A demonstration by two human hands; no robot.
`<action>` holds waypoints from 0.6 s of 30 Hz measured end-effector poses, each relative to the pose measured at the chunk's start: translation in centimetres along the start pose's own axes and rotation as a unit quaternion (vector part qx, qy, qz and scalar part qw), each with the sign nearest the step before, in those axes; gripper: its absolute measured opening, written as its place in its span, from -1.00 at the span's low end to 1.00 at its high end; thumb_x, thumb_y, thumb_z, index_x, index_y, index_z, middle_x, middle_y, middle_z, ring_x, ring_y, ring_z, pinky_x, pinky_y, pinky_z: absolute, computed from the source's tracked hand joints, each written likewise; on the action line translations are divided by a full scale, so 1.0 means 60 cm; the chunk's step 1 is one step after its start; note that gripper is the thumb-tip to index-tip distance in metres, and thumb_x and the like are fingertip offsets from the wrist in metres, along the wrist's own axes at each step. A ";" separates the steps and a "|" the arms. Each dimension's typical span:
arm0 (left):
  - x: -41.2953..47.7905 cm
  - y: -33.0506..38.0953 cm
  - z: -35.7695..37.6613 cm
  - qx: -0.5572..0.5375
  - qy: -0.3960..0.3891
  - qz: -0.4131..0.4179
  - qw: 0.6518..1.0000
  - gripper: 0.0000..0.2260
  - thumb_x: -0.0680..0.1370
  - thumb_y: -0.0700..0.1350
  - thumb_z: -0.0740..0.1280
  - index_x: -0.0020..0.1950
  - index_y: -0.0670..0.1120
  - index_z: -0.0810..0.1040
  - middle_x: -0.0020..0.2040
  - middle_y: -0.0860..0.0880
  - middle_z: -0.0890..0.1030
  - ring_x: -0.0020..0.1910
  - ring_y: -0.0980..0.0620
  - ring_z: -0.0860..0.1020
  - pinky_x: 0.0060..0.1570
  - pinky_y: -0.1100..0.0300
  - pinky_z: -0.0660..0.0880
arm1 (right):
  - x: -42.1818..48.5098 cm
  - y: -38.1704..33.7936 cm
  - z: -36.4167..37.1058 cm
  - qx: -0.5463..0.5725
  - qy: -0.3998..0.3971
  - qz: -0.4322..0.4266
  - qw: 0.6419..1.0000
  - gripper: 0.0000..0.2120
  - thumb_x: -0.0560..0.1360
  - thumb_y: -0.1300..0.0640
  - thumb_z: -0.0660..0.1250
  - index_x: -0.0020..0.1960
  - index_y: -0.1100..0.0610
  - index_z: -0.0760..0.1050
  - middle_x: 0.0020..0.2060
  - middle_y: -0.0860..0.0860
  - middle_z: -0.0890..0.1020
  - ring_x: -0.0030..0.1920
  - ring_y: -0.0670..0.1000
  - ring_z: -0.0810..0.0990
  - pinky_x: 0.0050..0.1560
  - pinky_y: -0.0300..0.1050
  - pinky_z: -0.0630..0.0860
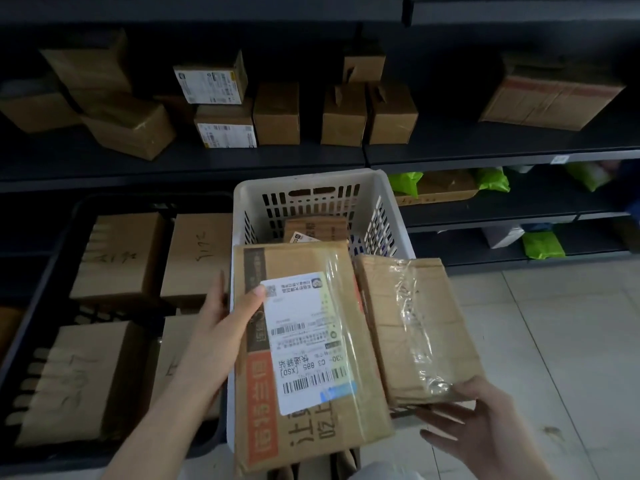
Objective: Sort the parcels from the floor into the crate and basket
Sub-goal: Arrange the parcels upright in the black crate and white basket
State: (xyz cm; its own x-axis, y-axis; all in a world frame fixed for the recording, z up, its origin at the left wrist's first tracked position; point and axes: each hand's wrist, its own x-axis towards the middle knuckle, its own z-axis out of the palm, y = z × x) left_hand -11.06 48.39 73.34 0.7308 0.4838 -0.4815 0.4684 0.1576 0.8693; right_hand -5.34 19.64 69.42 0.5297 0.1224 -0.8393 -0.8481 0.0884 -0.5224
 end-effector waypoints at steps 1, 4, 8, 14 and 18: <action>-0.003 0.001 -0.004 0.082 0.034 0.026 0.996 -0.34 0.43 0.20 0.34 0.46 0.29 0.13 0.40 -0.02 0.45 0.28 -0.04 0.51 0.14 0.01 0.48 | -0.002 0.000 -0.002 -0.035 0.006 -0.008 0.999 -0.50 -0.07 0.07 0.37 -0.15 0.15 0.42 -0.20 0.18 0.53 -0.10 0.20 0.54 -0.07 0.03 0.44; -0.014 0.018 0.002 0.375 0.057 0.149 0.913 -0.29 0.51 0.25 0.14 0.46 0.34 -0.30 0.55 0.11 -0.22 0.53 0.03 -0.16 0.47 -0.16 0.03 | 0.002 -0.013 -0.012 -0.134 0.050 -0.102 0.985 -0.55 0.06 -0.04 0.43 -0.13 0.17 0.52 -0.13 0.13 0.64 -0.06 0.11 0.57 -0.10 -0.01 0.46; -0.012 0.037 0.083 0.653 -0.096 0.263 0.704 -0.36 0.47 0.37 -0.20 0.34 0.26 -0.59 0.42 -0.03 -0.56 0.40 -0.08 -0.52 0.39 -0.21 -0.40 | 0.004 -0.038 -0.001 -0.208 0.018 -0.137 0.968 -0.57 0.12 0.01 0.45 -0.07 0.19 0.59 -0.16 0.07 0.69 -0.03 0.08 0.60 -0.09 -0.08 0.47; 0.035 0.041 0.159 0.707 -0.222 0.356 0.570 -0.34 0.51 0.39 -0.15 0.48 0.20 -0.37 0.46 -0.08 -0.46 0.43 -0.15 -0.48 0.35 -0.31 -0.40 | 0.014 -0.065 -0.020 -0.337 -0.042 -0.124 0.932 -0.43 0.10 -0.06 0.43 0.10 0.04 0.54 -0.08 -0.09 0.69 0.01 -0.08 0.60 -0.11 -0.21 0.42; 0.033 0.035 0.170 0.702 -0.276 0.396 0.523 -0.41 0.57 0.30 -0.10 0.51 0.18 -0.28 0.51 -0.02 -0.36 0.45 -0.08 -0.45 0.34 -0.28 -0.45 | 0.027 -0.112 -0.040 -0.507 -0.123 -0.102 0.847 -0.82 0.31 -0.02 0.50 -0.13 0.00 0.62 -0.25 -0.20 0.69 -0.13 -0.17 0.64 -0.04 -0.26 0.50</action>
State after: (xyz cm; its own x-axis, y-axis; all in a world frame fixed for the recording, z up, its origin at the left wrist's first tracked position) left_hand -3.59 40.90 73.08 0.8218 -0.4659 -0.3280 -0.4713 -0.8793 0.0682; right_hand 1.18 16.87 71.22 0.5474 0.4198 -0.7240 -0.2453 -0.7466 -0.6184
